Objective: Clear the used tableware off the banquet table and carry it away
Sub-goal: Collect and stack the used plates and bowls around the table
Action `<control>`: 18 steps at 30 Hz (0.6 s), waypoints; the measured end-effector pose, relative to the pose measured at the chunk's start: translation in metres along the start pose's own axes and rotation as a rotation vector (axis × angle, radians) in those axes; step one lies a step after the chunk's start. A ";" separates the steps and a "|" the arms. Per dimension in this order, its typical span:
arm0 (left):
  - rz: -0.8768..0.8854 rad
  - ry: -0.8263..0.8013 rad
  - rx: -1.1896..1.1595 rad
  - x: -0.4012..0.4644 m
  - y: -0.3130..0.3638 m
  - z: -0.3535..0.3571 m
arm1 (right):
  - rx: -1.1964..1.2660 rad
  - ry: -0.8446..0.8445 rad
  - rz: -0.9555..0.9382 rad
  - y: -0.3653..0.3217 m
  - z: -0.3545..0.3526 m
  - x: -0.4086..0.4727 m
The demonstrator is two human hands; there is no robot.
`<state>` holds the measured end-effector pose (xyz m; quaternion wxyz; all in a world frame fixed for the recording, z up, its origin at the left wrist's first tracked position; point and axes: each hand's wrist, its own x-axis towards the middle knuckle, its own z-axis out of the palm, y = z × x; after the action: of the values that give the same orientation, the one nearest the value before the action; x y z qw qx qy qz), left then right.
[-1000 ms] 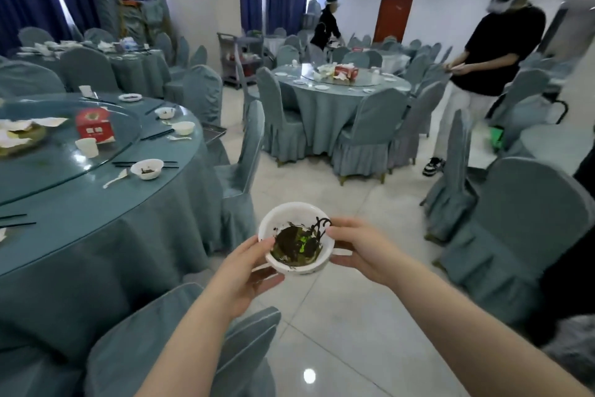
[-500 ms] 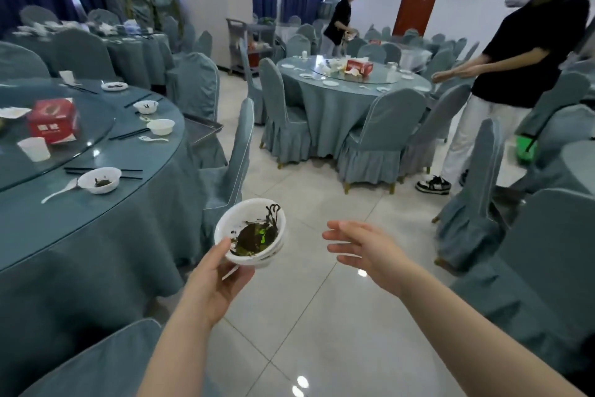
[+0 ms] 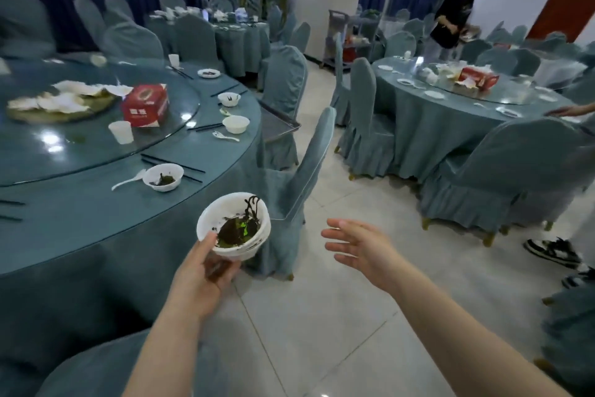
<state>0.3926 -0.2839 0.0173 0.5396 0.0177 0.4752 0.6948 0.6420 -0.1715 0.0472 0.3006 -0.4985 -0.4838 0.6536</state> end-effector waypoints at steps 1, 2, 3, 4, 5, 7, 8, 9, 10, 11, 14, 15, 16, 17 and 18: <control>0.020 0.028 -0.009 0.011 0.006 -0.003 | -0.012 -0.034 0.017 -0.003 0.007 0.022; 0.046 0.053 -0.010 0.022 0.012 -0.005 | -0.023 -0.070 0.031 -0.006 0.013 0.045; 0.073 0.078 -0.011 0.033 0.017 -0.007 | -0.036 -0.106 0.041 -0.010 0.020 0.069; 0.100 0.108 -0.018 0.044 0.021 -0.009 | -0.051 -0.139 0.050 -0.013 0.027 0.092; 0.126 0.145 -0.036 0.053 0.024 -0.012 | -0.062 -0.166 0.065 -0.018 0.035 0.114; 0.173 0.227 -0.086 0.069 0.030 -0.020 | -0.062 -0.211 0.107 -0.025 0.055 0.155; 0.194 0.258 -0.099 0.075 0.032 -0.024 | -0.060 -0.245 0.125 -0.028 0.065 0.174; 0.214 0.293 -0.108 0.081 0.034 -0.028 | -0.063 -0.282 0.140 -0.029 0.076 0.192; 0.233 0.335 -0.117 0.086 0.036 -0.033 | -0.067 -0.311 0.157 -0.030 0.088 0.210; 0.247 0.378 -0.129 0.091 0.039 -0.039 | -0.077 -0.330 0.179 -0.029 0.101 0.226; 0.264 0.498 -0.163 0.102 0.048 -0.062 | -0.145 -0.377 0.254 -0.023 0.144 0.268; 0.270 0.533 -0.166 0.108 0.052 -0.070 | -0.160 -0.390 0.278 -0.019 0.159 0.283; 0.275 0.564 -0.162 0.115 0.056 -0.077 | -0.177 -0.401 0.296 -0.017 0.176 0.297; 0.280 0.590 -0.160 0.124 0.062 -0.084 | -0.201 -0.411 0.306 -0.015 0.193 0.312; 0.290 0.613 -0.166 0.135 0.068 -0.092 | -0.234 -0.420 0.309 -0.014 0.211 0.327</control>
<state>0.2375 -0.2372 -0.0526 0.2672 -0.1684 0.5498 0.7733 0.3367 0.0489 -0.0506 0.0310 -0.4511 -0.5261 0.7202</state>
